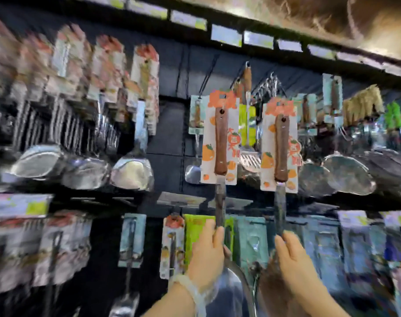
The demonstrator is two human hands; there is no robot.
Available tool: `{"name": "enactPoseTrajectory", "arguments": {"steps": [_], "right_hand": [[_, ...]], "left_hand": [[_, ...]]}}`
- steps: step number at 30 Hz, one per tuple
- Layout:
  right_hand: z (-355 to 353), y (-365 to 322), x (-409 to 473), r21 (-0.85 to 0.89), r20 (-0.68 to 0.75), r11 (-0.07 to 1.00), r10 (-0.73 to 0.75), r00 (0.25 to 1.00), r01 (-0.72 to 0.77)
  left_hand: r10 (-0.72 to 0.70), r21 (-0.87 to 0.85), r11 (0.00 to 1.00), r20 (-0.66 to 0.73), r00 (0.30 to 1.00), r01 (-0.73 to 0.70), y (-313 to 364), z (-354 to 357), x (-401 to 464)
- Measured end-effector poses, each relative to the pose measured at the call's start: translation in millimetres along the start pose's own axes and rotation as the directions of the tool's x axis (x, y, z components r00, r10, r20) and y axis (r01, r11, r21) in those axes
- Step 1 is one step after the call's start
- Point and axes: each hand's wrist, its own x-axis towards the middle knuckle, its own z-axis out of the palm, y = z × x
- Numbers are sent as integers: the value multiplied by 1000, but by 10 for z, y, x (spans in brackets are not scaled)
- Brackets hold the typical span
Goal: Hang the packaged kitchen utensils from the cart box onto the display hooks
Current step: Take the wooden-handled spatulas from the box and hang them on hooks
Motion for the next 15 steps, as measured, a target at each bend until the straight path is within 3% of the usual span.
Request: {"name": "enactPoseTrajectory", "arguments": {"steps": [5, 8, 15], "right_hand": [[703, -609, -5, 58, 84, 994, -99, 992, 94], [1016, -868, -7, 52, 143, 994, -100, 985, 93], [1313, -1477, 187, 23, 156, 988, -152, 976, 150]], "left_hand": [[20, 114, 994, -120, 993, -6, -154, -822, 158], [-35, 70, 997, -153, 988, 46, -178, -1249, 249], [15, 41, 999, -157, 987, -8, -69, -1933, 568]]}}
